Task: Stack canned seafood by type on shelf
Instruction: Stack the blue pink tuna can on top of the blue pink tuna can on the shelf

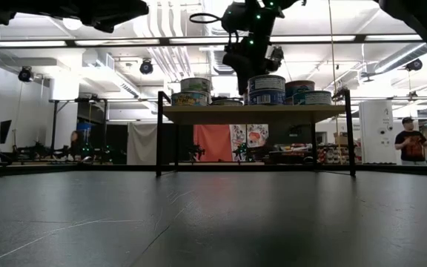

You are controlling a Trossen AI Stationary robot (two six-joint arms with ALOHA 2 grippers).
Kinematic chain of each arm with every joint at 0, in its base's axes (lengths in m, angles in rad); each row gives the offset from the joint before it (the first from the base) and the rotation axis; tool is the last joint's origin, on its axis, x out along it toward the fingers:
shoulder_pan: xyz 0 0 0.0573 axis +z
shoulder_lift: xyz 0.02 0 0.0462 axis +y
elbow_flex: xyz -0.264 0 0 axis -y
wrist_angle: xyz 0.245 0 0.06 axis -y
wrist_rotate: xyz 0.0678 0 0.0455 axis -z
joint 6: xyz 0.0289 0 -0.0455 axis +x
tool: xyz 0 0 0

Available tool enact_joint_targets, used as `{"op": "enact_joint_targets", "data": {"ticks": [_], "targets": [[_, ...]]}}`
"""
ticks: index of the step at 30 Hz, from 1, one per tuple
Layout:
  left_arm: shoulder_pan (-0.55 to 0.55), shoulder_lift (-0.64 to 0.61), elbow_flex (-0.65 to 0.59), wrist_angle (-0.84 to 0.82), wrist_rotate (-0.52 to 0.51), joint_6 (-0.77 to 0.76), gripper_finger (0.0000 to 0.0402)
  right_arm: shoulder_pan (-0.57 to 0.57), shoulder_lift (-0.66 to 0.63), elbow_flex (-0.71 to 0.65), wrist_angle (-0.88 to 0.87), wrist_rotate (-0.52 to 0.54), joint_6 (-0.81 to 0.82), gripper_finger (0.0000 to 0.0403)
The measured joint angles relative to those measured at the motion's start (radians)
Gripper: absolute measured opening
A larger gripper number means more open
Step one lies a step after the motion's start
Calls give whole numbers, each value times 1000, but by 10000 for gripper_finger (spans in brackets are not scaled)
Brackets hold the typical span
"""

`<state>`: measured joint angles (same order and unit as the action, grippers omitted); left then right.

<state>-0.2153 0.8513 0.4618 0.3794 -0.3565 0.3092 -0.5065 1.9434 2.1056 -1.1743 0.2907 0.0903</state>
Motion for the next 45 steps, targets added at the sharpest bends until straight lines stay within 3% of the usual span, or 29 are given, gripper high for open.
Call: {"op": "enact_joint_targets", "data": {"ticks": [20, 45], "targets": [[0, 0, 0, 1, 0, 0, 77, 25, 0, -9, -21, 27, 17, 14], [0, 0, 0, 1, 0, -1, 77, 33, -5, 46, -100, 16, 22, 8]]}}
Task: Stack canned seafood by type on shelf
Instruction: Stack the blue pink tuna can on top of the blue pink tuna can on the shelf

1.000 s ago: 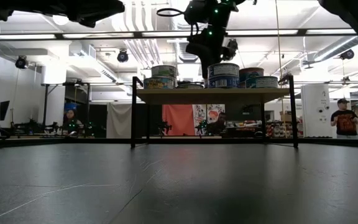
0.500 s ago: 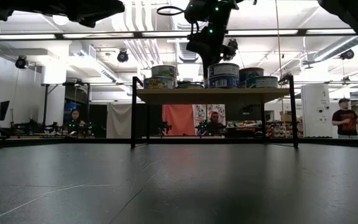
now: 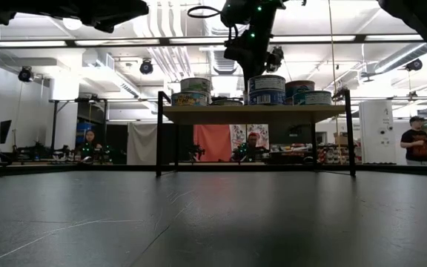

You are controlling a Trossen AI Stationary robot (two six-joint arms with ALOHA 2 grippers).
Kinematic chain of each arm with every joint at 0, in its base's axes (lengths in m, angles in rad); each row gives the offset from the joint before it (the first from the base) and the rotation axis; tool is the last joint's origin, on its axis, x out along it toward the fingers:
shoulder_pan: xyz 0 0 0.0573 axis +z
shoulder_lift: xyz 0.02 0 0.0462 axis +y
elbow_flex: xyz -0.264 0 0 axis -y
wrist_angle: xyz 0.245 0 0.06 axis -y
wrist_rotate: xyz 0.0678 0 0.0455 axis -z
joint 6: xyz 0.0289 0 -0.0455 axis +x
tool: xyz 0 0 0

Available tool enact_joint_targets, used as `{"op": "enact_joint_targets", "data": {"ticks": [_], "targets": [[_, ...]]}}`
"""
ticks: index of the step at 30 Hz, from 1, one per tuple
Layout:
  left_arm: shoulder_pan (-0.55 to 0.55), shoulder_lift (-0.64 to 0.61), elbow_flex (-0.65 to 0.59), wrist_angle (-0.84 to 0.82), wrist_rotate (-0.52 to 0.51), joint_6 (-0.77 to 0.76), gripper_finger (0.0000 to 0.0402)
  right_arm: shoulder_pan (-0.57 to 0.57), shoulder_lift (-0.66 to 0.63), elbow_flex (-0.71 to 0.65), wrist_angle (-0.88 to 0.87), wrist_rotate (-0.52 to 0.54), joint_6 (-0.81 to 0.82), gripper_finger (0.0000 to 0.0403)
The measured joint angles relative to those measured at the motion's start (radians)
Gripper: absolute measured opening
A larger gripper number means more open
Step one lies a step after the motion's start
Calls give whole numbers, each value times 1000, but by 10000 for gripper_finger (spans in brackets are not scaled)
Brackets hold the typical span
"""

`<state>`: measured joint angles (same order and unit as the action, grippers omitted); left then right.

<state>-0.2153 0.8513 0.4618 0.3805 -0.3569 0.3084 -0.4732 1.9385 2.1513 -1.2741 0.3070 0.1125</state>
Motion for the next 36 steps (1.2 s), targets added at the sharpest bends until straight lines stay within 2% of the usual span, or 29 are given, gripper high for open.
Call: {"op": "enact_joint_targets", "data": {"ticks": [12, 17, 21, 25, 30, 36], "targets": [[0, 0, 0, 0, 0, 0, 77, 0, -48, 2, -2, 0, -22, 8], [0, 0, 0, 0, 0, -1, 77, 0, -49, 2, -56, -20, -133, 9], [0, 0, 0, 0, 0, -16, 77, -2, -74, 2, -123, -11, -96, 9], [0, 0, 0, 21, 0, -24, 77, 18, -166, -2, -132, 33, -54, 9], [4, 22, 21, 107, 0, -33, 77, 54, -299, -50, -116, -3, -30, 9], [20, 185, 223, -46, 0, 80, 77, 114, -452, -228, 38, -35, -38, 9]]}}
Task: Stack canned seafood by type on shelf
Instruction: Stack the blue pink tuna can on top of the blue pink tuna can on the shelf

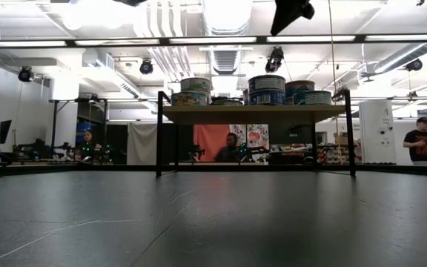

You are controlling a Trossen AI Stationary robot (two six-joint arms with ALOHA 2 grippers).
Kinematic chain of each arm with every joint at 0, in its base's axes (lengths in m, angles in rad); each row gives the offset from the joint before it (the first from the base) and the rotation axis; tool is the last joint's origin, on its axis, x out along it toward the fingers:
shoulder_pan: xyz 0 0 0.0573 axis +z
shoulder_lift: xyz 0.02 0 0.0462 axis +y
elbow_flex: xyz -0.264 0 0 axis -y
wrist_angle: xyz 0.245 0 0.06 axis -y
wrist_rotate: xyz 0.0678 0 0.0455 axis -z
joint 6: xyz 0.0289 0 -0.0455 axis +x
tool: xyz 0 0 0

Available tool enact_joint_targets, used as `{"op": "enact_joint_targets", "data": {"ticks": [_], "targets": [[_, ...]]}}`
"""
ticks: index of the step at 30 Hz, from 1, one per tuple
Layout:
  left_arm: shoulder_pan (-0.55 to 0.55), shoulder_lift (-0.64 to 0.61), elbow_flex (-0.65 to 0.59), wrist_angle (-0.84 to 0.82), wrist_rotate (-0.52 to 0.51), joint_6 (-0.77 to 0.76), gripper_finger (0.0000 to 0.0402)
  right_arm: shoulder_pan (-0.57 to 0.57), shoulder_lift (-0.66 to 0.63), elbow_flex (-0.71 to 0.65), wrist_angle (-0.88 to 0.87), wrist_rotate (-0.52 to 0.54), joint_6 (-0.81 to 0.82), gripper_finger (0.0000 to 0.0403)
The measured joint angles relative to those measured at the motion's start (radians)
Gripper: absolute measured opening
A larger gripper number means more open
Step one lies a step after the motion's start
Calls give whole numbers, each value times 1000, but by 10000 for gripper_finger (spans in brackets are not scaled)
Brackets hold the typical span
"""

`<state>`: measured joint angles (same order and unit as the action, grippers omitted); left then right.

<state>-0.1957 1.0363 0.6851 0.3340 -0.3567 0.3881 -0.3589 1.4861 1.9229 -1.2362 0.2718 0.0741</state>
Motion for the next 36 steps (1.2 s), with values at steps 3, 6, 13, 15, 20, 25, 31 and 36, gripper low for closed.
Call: {"op": "enact_joint_targets", "data": {"ticks": [3, 6, 13, 15, 20, 25, 31, 36], "targets": [[29, 109, 140, -176, 5, 99, 77, 24, -80, -143, 119, -15, -18, 9], [93, 207, 288, -346, 36, 156, 77, 28, -166, -287, 237, -32, -38, 9], [310, 387, 543, -576, 407, 448, 77, 25, -330, -544, 504, -72, -92, 9], [366, 422, 600, -582, 407, 514, 77, 25, -367, -577, 524, -72, -91, 9], [470, 520, 719, -589, 401, 628, 77, 25, -434, -634, 532, -70, -74, 9], [549, 632, 839, -654, 482, 657, 77, 25, -471, -652, 539, -71, -48, 9], [596, 761, 1019, -759, 515, 682, 77, 25, -478, -663, 536, -71, -47, 9], [615, 869, 1194, -931, 566, 705, 84, 25, -475, -689, 534, -70, -31, 9]]}}
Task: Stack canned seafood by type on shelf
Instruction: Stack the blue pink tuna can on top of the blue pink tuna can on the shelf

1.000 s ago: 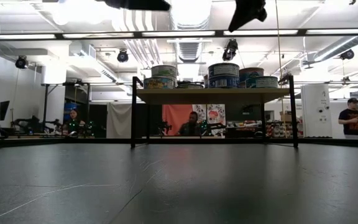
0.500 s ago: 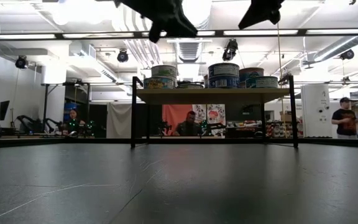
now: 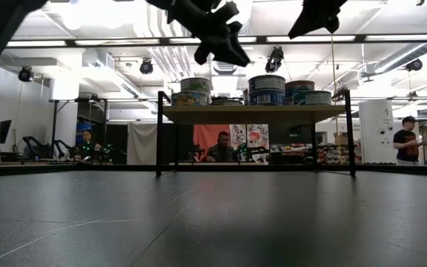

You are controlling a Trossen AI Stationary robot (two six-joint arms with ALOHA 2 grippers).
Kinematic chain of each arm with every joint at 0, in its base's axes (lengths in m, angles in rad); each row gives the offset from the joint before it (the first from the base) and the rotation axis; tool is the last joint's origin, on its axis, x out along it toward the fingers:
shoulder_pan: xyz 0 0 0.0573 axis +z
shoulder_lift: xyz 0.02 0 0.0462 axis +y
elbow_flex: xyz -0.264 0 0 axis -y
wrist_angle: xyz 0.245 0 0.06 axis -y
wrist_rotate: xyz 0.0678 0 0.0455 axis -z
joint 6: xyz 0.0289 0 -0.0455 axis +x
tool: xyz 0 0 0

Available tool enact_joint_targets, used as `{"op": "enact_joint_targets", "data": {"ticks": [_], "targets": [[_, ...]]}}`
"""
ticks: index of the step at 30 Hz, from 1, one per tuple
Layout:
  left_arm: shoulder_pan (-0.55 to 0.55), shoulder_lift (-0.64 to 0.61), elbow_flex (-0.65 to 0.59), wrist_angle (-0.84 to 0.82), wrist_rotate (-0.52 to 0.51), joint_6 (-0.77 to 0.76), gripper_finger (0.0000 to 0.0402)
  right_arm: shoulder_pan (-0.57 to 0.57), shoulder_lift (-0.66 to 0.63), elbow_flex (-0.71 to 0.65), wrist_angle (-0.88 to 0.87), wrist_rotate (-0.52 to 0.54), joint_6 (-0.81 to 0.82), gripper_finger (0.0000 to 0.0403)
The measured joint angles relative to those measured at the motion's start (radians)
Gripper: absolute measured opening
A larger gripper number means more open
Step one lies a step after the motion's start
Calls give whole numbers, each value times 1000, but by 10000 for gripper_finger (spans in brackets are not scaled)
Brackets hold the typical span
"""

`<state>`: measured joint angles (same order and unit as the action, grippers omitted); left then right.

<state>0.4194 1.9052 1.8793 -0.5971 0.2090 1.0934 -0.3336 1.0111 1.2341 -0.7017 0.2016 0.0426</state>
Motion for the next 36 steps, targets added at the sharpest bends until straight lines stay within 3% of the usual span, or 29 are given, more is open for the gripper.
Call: {"op": "enact_joint_targets", "data": {"ticks": [5, 10, 14, 18, 25, 30, 36], "targets": [[2, 107, 178, -173, 2, 66, 126, 0, -2, -13, 0, 0, 11, 9], [18, 221, 344, -295, -80, 119, 177, 0, -3, -13, 3, 0, 11, 9], [46, 298, 481, -377, -84, 155, 196, 0, -3, -13, 3, 0, 11, 9], [72, 286, 421, -331, -91, 186, 197, 0, -3, -13, 2, 2, 11, 9], [105, 289, 430, -297, -57, 181, 189, 0, -2, -13, 2, 8, 11, 9], [110, 291, 430, -250, 38, 181, 179, 0, 0, -13, 2, 8, 11, 9], [113, 299, 414, -229, 52, 161, 167, 0, 0, -16, 2, 9, 11, 9]]}}
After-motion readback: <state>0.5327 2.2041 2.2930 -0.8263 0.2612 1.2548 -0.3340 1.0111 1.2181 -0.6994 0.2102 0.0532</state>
